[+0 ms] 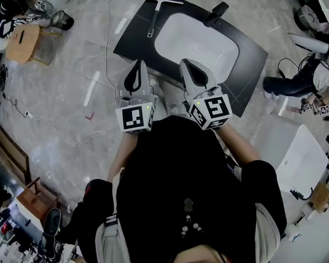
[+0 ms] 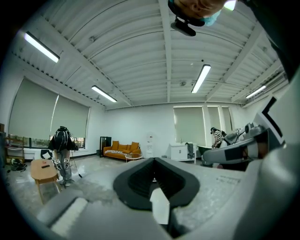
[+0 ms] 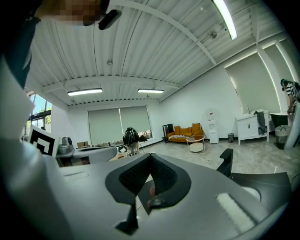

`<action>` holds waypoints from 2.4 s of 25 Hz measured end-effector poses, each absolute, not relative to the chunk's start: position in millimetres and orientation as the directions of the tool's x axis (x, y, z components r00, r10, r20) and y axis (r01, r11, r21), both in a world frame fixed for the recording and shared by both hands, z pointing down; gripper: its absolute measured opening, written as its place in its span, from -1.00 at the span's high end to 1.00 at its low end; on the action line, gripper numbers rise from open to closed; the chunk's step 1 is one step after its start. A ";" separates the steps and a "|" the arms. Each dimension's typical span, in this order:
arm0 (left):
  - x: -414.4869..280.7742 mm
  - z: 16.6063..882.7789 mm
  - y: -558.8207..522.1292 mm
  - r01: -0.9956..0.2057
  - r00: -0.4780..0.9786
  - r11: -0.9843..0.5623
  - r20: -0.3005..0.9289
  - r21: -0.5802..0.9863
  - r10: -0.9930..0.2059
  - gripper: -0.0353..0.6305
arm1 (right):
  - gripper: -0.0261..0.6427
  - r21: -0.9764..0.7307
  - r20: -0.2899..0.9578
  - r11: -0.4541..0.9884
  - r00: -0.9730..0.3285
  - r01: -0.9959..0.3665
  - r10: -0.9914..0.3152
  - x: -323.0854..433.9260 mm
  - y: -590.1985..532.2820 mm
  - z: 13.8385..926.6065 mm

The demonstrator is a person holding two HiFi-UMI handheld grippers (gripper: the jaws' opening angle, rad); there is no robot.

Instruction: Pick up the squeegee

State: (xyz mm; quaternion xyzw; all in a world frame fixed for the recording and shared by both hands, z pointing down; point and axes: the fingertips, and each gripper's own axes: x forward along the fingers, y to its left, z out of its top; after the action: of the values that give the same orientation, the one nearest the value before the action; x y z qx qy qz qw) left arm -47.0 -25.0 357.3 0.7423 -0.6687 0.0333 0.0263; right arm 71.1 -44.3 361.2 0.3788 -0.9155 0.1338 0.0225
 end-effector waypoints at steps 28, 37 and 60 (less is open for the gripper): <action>-102.0 437.4 -242.6 -0.965 0.262 -0.251 0.221 0.077 -0.939 0.89 | 0.92 -0.212 0.267 0.506 -0.548 -0.836 -0.793 14.3 -223.4 391.3; -110.7 497.4 -290.4 -0.944 0.330 -0.312 0.325 0.108 -0.886 0.89 | 0.92 -0.227 0.317 0.442 -0.495 -0.868 -0.809 -5.4 -263.2 418.7; -105.3 607.3 -351.4 -0.964 0.252 -0.259 0.514 0.060 -0.820 0.73 | 0.92 -0.312 0.385 0.469 -0.561 -0.826 -0.732 -4.6 -299.3 474.1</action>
State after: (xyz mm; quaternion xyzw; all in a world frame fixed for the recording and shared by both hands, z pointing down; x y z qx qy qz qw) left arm -105.3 -351.4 607.3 0.7691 -0.5799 0.1945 0.1854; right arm -4.6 -299.3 474.1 0.4577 -0.8513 0.2367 0.0989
